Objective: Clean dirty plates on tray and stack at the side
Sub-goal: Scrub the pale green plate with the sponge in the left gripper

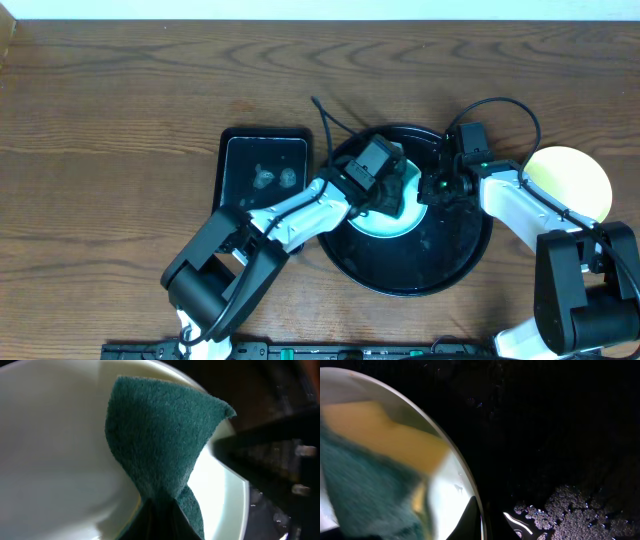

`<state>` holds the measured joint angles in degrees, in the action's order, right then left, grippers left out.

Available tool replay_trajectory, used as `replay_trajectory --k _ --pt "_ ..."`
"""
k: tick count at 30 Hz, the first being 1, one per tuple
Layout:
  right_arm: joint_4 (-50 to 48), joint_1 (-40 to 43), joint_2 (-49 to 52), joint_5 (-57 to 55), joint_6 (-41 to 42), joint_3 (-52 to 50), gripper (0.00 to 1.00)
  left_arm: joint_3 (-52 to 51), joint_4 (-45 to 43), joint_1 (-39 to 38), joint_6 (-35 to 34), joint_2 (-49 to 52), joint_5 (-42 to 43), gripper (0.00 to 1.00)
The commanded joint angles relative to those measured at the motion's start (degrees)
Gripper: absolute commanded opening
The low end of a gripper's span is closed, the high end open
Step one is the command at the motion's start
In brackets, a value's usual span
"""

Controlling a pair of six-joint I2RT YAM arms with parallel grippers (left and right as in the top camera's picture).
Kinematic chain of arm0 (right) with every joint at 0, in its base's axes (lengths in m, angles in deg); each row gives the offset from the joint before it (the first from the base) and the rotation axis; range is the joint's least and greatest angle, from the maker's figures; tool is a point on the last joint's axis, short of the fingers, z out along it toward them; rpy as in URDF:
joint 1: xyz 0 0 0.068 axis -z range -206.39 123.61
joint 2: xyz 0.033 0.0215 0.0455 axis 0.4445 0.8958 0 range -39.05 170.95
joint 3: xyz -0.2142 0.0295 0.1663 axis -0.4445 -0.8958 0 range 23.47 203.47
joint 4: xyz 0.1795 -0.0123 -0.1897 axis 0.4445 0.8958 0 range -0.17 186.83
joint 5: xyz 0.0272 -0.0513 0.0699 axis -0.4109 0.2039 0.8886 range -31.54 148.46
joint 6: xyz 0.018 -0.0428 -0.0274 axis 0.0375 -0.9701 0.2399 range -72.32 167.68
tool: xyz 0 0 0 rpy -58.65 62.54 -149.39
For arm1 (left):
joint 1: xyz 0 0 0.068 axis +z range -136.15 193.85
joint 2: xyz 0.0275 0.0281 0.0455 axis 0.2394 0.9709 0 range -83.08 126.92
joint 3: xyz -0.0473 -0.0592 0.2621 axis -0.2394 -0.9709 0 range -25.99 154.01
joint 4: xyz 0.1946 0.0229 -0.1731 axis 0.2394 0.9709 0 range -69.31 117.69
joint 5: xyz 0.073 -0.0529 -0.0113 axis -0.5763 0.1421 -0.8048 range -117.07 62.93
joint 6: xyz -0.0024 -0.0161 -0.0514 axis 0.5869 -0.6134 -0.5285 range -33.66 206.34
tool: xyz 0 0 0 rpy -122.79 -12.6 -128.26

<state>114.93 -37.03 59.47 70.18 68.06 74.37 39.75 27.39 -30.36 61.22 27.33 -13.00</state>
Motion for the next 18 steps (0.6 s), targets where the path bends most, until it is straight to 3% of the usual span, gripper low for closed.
replay_trajectory --k 1,9,18 --pt "0.4 -0.3 1.1 -2.9 0.4 -0.4 0.01 -0.8 -2.6 -0.4 1.2 1.3 -0.6 0.08" --pt "0.4 -0.3 1.1 -2.9 0.4 -0.4 0.01 -0.8 -2.3 0.9 -2.8 1.3 -11.5 0.09" --pt "0.4 -0.3 1.1 -2.9 0.3 -0.4 0.01 -0.8 10.8 5.0 -12.0 1.3 -15.1 0.08"
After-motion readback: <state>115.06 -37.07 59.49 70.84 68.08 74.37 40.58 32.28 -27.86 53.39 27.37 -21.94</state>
